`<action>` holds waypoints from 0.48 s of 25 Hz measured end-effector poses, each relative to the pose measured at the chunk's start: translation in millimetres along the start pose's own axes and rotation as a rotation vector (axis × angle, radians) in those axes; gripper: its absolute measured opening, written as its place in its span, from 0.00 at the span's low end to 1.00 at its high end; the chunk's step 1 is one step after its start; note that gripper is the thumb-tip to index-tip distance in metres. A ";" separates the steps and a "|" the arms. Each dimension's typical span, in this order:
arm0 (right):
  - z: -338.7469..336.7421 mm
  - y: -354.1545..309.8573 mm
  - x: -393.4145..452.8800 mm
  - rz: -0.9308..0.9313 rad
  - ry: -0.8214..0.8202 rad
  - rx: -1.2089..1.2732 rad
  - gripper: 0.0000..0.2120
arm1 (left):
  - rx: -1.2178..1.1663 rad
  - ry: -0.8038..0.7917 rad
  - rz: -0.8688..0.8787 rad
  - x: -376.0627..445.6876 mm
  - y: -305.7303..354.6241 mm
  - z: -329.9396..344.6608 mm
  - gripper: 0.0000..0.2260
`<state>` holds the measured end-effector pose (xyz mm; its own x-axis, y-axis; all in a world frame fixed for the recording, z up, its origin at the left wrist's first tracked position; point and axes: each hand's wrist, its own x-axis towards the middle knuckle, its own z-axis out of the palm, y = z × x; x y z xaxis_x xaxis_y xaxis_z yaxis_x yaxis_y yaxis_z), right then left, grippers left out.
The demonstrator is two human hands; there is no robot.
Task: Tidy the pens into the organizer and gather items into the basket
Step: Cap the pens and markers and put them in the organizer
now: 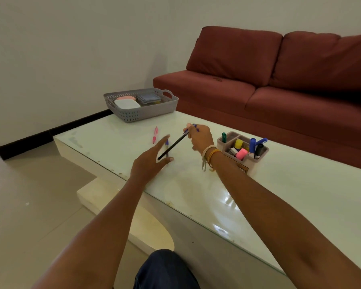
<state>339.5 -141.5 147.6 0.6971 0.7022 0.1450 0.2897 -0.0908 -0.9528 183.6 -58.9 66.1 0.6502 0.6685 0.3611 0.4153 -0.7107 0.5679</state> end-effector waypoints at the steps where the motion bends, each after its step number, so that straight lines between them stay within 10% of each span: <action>1: -9.7 -9.4 0.7 -0.063 0.067 -0.063 0.16 | 0.013 -0.029 -0.014 -0.2 1.8 -0.2 0.38; 8: -129.8 -73.5 19.6 -0.243 0.542 -0.424 0.17 | 0.362 -0.051 -0.089 -2.5 18.2 19.4 0.29; 12: -145.4 -52.5 33.1 -0.052 0.425 -0.626 0.17 | 0.418 0.006 -0.184 0.1 30.4 35.0 0.30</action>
<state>442.8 -216.1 241.2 0.8285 0.3951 0.3968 0.5588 -0.5380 -0.6311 218.6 -88.1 57.5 0.5385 0.7921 0.2875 0.7455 -0.6068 0.2757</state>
